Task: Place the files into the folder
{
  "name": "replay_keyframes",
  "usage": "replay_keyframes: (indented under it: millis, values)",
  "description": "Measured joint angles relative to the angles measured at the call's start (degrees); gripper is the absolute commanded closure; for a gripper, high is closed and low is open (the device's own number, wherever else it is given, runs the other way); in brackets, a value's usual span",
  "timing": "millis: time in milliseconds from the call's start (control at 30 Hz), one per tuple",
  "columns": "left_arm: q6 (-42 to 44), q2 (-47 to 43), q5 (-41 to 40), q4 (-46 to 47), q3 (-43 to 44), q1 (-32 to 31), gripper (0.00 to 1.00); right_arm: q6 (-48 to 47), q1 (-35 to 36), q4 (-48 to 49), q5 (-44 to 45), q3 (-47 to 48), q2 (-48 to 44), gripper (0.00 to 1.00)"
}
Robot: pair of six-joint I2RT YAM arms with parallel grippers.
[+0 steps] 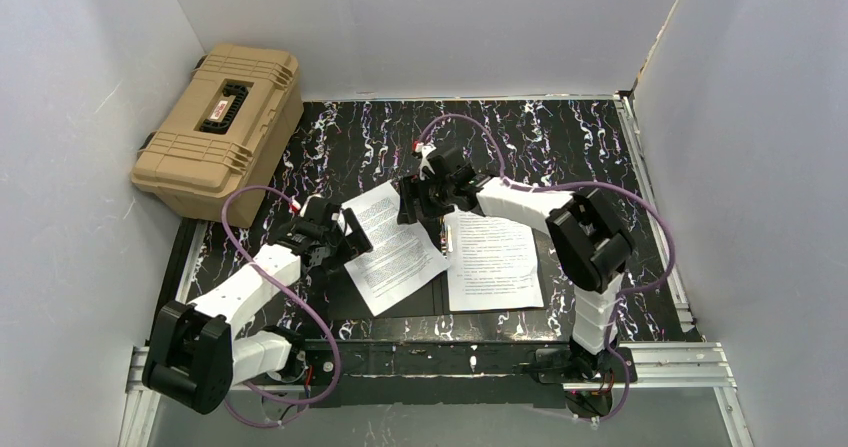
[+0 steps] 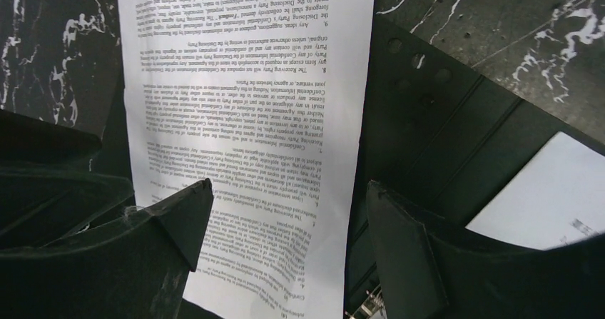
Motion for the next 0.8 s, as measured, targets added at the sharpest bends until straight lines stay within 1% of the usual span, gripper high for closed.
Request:
replay_keyframes:
  millis: [100, 367, 667, 800]
  values:
    - [-0.15, 1.16, 0.81, 1.03, -0.02, 0.46, 0.02, -0.09, 0.02, -0.37, -1.22, 1.81, 3.28, 0.15]
    - [-0.17, 4.79, 2.23, 2.89, -0.02, 1.07, 0.02, -0.09, 0.04, -0.59, -2.84, 3.08, 6.84, 0.19]
    - [-0.17, 6.88, 3.37, 6.19, 0.04, 1.4, 0.02, 0.24, 0.04, -0.31, -6.12, 3.15, 7.04, 0.28]
    - [-0.15, 7.21, 4.24, 7.17, 0.04, 1.42, 0.02, 1.4, 0.04, 1.49, -8.04, 1.86, 7.04, 0.33]
